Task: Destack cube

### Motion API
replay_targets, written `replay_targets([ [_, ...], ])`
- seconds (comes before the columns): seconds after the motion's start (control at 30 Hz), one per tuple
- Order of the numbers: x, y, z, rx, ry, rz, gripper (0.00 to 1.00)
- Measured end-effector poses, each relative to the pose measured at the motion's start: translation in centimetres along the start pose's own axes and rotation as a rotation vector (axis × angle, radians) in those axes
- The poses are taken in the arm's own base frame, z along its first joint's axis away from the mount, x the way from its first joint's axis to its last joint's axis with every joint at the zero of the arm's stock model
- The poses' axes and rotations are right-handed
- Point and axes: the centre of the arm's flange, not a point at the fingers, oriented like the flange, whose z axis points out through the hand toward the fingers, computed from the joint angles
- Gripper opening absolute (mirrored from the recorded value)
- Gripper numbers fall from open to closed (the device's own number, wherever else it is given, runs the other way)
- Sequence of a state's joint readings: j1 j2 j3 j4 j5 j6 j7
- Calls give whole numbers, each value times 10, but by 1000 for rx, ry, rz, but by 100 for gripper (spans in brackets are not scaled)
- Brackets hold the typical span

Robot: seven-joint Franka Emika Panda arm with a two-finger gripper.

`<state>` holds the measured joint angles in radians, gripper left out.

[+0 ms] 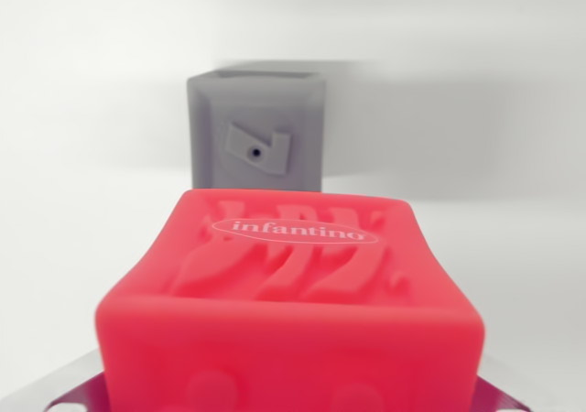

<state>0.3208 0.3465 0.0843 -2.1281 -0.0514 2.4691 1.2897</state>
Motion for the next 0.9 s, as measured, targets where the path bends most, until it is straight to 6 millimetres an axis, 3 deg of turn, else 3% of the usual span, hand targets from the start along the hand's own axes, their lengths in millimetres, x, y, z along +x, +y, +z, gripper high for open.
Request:
replay_targets([
  [0.9,4,47,24,-2,-2,-62,0],
])
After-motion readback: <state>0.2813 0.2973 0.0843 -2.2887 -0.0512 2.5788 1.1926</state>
